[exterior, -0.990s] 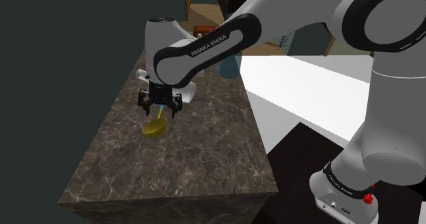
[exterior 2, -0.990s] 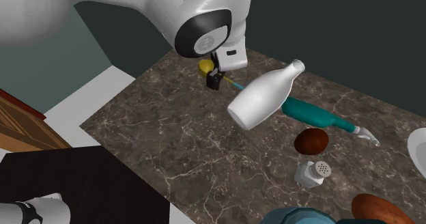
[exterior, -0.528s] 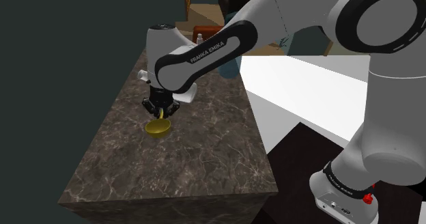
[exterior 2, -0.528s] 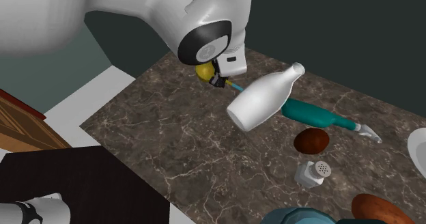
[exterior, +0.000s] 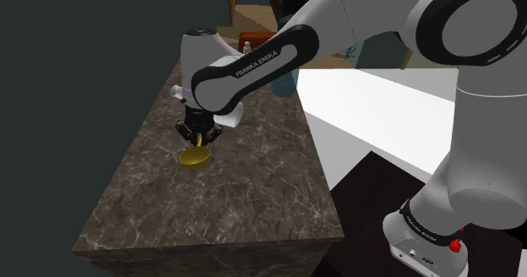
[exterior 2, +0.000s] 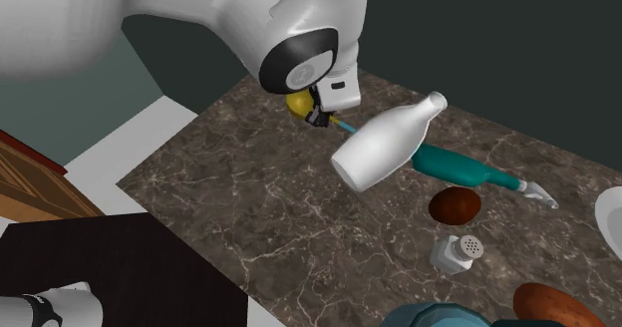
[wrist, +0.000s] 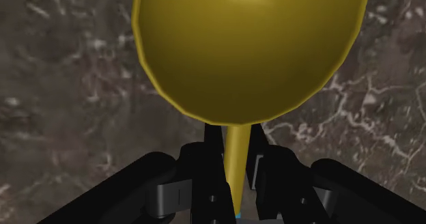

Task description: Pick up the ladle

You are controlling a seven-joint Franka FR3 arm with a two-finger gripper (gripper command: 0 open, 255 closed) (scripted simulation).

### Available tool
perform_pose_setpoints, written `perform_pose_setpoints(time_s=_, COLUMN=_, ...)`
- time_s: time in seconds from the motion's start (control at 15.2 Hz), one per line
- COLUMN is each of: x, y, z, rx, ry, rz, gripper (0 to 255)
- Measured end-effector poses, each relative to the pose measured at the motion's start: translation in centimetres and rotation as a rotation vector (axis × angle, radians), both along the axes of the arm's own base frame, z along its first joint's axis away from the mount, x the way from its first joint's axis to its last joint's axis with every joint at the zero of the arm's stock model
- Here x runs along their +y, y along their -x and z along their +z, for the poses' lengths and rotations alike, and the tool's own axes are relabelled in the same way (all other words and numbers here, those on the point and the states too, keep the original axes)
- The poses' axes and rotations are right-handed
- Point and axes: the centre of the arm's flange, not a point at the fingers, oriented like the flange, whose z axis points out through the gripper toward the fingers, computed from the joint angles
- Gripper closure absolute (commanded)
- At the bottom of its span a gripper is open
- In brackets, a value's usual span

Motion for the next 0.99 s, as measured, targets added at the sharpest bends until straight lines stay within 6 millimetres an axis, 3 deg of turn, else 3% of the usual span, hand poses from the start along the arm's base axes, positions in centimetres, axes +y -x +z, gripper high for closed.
perform_pose_setpoints(time_s=0.99, x=0.0, y=0.0, z=7.4, rx=0.000, ry=0.000, rz=0.000, gripper=255)
